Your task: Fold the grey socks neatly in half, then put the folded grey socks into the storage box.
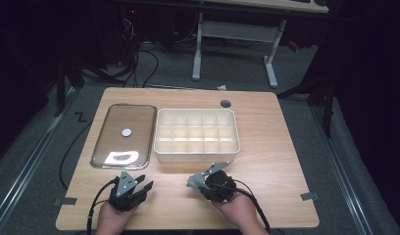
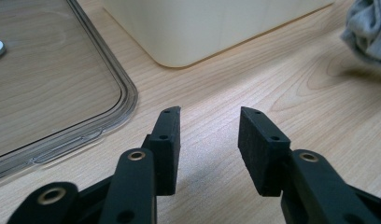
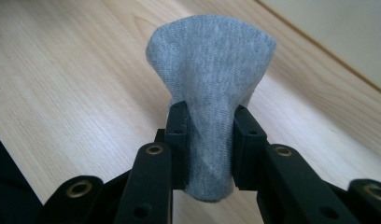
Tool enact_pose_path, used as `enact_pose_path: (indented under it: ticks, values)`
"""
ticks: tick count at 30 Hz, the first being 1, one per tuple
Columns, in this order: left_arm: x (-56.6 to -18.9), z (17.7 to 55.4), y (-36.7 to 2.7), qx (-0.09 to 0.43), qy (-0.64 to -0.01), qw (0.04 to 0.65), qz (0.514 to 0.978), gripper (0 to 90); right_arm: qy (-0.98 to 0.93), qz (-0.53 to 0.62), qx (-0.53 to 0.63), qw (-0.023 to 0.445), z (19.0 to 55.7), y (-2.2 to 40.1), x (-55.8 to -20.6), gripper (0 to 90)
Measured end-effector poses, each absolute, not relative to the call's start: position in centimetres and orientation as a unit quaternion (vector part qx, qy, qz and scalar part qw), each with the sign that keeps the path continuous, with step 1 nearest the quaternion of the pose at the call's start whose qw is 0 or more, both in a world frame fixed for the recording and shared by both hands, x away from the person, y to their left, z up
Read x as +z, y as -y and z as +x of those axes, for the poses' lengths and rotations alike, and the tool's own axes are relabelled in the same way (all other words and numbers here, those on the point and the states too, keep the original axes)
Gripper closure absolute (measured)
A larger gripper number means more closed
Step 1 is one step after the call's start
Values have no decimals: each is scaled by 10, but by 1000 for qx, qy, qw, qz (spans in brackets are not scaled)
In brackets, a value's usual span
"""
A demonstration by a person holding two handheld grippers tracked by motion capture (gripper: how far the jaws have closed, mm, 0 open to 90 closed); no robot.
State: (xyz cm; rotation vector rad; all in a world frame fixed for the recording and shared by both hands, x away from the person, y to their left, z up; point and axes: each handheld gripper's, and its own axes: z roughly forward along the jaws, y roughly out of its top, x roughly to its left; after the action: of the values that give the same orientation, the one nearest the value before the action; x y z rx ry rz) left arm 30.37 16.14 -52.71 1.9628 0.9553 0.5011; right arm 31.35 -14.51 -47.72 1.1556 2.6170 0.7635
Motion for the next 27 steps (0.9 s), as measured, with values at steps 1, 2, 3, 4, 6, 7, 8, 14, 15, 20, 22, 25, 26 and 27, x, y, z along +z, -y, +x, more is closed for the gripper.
enact_pose_path:
  ticks: [1, 2, 3, 4, 6, 7, 8, 14, 15, 20, 22, 25, 26, 27]
  values:
    - [-527, 304, -162, 201, -383, 435, 789, 579, -879, 392, 254, 91, 316, 151, -475, 730]
    - [-527, 304, -162, 200, -382, 434, 791, 567, -878, 396, 254, 92, 317, 158, -472, 730]
    - [-526, 304, -162, 198, -380, 432, 793, 560, -875, 399, 255, 93, 318, 162, -470, 730]
    - [-526, 304, -162, 197, -380, 430, 795, 553, -873, 405, 254, 92, 318, 166, -468, 730]
    - [-526, 304, -163, 194, -377, 431, 796, 545, -872, 408, 254, 92, 319, 170, -466, 730]
    - [-526, 304, -164, 193, -376, 433, 796, 528, -870, 412, 253, 94, 320, 175, -464, 730]
    - [-526, 305, -164, 192, -376, 435, 795, 514, -869, 417, 250, 94, 321, 181, -462, 730]
    - [-524, 307, -162, 187, -373, 435, 798, 475, -860, 434, 251, 89, 324, 199, -456, 727]
    - [-524, 308, -162, 182, -372, 435, 799, 475, -860, 434, 251, 89, 324, 199, -456, 727]
    - [-523, 307, -159, 183, -368, 437, 800, 421, -858, 441, 247, 98, 326, 207, -446, 728]
    - [-523, 307, -159, 184, -368, 437, 800, 404, -857, 440, 247, 100, 326, 209, -442, 727]
    - [-523, 308, -159, 181, -372, 441, 796, 390, -858, 439, 246, 101, 327, 212, -440, 727]
    - [-523, 308, -159, 182, -371, 442, 796, 385, -857, 440, 247, 101, 328, 213, -439, 727]
    - [-523, 307, -158, 183, -370, 440, 798, 381, -856, 443, 247, 100, 329, 216, -436, 727]
